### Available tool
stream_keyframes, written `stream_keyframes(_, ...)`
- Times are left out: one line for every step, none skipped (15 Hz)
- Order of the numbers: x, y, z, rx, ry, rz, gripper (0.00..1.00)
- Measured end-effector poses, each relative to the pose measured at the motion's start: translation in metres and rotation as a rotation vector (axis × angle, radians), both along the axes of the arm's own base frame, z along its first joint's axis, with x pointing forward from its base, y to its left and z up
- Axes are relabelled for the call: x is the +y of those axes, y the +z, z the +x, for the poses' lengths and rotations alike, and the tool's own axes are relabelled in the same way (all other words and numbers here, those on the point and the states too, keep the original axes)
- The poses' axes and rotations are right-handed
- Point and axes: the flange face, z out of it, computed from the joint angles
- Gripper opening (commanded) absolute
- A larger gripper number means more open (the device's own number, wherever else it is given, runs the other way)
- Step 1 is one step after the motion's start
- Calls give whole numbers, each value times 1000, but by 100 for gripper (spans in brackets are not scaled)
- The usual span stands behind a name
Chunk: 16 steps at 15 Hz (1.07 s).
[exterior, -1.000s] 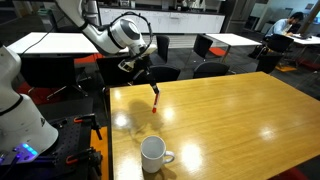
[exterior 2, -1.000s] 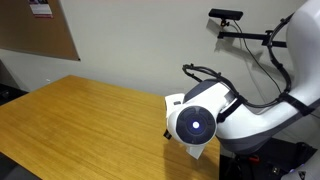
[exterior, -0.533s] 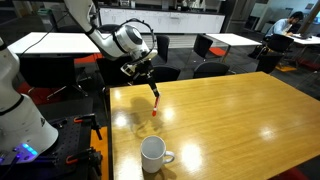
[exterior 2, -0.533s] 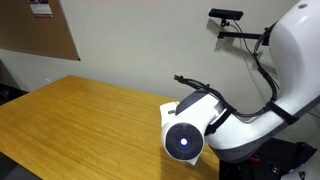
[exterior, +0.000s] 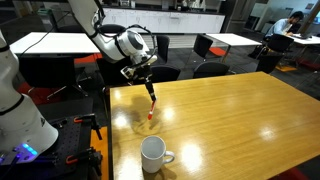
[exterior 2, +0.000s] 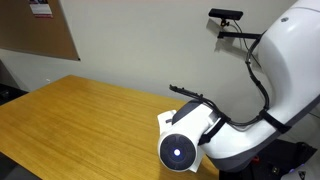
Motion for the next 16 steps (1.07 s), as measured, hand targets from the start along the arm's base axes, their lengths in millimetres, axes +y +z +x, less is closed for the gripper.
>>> stream_keyframes(1,-3,0,15,2,-1,5)
stream_keyframes(1,-5,-1,24,4,-3,5)
stream_keyframes(2,-7,-1,30,6,-6,14)
stream_keyframes(3,-9,-1,35,9,-8,45)
stream_keyframes(4,-10,-2,39,11,-10,46)
stream_keyframes(5,-11,-1,40,11,-12,51)
stream_keyframes(5,-11,-1,41,12,-13,60)
stream_keyframes(6,-11,0,40,12,-13,67)
stream_keyframes(5,-11,1,39,12,-14,75)
stream_keyframes(5,-10,2,37,10,-14,82)
stream_keyframes(4,-9,3,34,7,-15,91)
stream_keyframes(3,-7,5,31,4,-14,97)
stream_keyframes(2,-6,6,26,0,-13,100)
stream_keyframes(0,-3,9,19,-8,-11,100)
stream_keyframes(-3,2,12,9,-20,-7,100)
stream_keyframes(-6,8,14,-5,-42,0,100)
